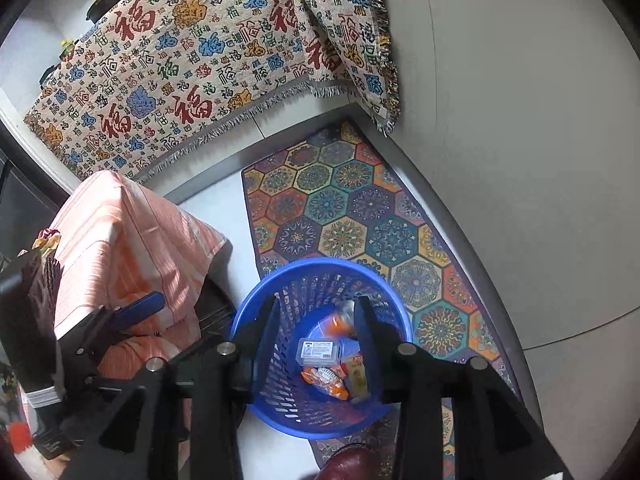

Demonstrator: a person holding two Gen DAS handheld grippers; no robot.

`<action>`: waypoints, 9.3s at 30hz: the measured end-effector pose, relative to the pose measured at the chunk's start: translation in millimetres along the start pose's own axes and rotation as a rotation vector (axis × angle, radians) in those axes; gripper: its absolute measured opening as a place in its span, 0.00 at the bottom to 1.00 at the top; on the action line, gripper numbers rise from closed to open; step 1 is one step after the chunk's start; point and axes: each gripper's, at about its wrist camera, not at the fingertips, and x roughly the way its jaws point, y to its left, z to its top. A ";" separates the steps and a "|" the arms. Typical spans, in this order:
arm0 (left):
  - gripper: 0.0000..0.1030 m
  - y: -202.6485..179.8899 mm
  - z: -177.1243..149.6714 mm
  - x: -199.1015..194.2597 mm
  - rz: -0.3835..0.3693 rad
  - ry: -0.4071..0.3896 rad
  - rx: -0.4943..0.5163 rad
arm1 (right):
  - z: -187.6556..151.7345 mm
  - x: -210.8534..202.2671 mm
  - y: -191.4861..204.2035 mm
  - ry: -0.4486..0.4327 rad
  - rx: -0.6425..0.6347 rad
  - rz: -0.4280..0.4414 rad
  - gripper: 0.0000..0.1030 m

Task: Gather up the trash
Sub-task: 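Swing both tools back to the table toward the paper box and mesh net, then grasp the red-white paper box with the left tool while the right tool grasps the black mesh net, then carry the box and mesh net over the wastebasket and open both tools, then swing both tools back to the table toward the red plastic bag, then grasp the red plastic bag with the left tool while the right tool pushes the paper cup, then grasp the floral paper cup with the right tool while the left tool holds the bag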

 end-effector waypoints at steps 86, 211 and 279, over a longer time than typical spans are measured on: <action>0.28 80.9 -18.0 -129.1 -0.026 -0.103 -0.049 | -31.5 -76.5 107.7 -0.148 -0.169 0.068 0.09; 0.75 374.3 -180.7 -284.3 0.371 -0.143 -0.448 | -31.2 28.4 471.5 0.059 -0.790 0.508 0.50; 0.46 387.3 -160.7 -243.6 0.391 -0.032 -0.362 | -86.5 37.8 467.7 -0.042 -0.613 0.168 0.43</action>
